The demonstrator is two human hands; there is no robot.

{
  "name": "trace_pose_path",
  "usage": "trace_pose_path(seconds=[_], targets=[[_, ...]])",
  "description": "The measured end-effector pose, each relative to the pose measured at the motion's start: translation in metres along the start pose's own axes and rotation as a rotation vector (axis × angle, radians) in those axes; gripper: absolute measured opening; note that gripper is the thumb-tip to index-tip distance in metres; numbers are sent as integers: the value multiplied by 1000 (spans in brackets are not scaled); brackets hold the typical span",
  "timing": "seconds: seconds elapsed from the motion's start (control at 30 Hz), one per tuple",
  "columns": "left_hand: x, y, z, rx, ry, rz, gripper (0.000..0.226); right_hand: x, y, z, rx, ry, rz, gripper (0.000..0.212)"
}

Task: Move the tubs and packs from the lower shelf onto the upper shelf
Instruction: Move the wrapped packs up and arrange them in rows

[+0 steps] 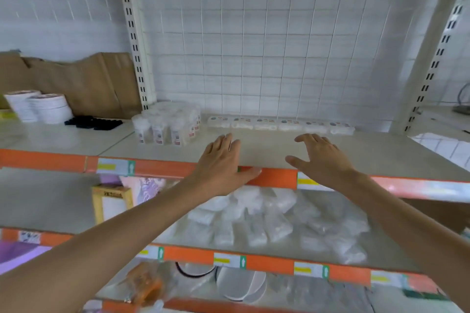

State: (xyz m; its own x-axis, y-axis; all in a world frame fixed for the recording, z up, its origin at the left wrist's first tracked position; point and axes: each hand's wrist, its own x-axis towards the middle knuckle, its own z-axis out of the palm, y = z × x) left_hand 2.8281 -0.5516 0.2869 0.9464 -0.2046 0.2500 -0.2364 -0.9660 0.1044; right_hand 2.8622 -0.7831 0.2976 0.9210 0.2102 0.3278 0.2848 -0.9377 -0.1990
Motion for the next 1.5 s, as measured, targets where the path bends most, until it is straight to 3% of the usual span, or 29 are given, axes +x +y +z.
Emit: trace_pose_path(seconds=[0.47,0.67,1.07,1.27,1.4,1.5], targets=[[-137,18,21,-42,21,72,91,-142,-54,13,33,43,-70,53],[-157,20,46,-12,-12,72,82,-168,-49,43,15,-67,5,53],[-127,2,127,-24,-184,-13,85,-147,-13,130,14,-238,81,54],[-99,-10,187,-26,-246,-51,74,-121,13,180,19,-286,99,55],[-69,-8,217,22,-266,10,61,-90,30,206,60,-255,107,48],[-42,-4,230,85,-280,137,66,-68,42,224,91,-202,109,45]])
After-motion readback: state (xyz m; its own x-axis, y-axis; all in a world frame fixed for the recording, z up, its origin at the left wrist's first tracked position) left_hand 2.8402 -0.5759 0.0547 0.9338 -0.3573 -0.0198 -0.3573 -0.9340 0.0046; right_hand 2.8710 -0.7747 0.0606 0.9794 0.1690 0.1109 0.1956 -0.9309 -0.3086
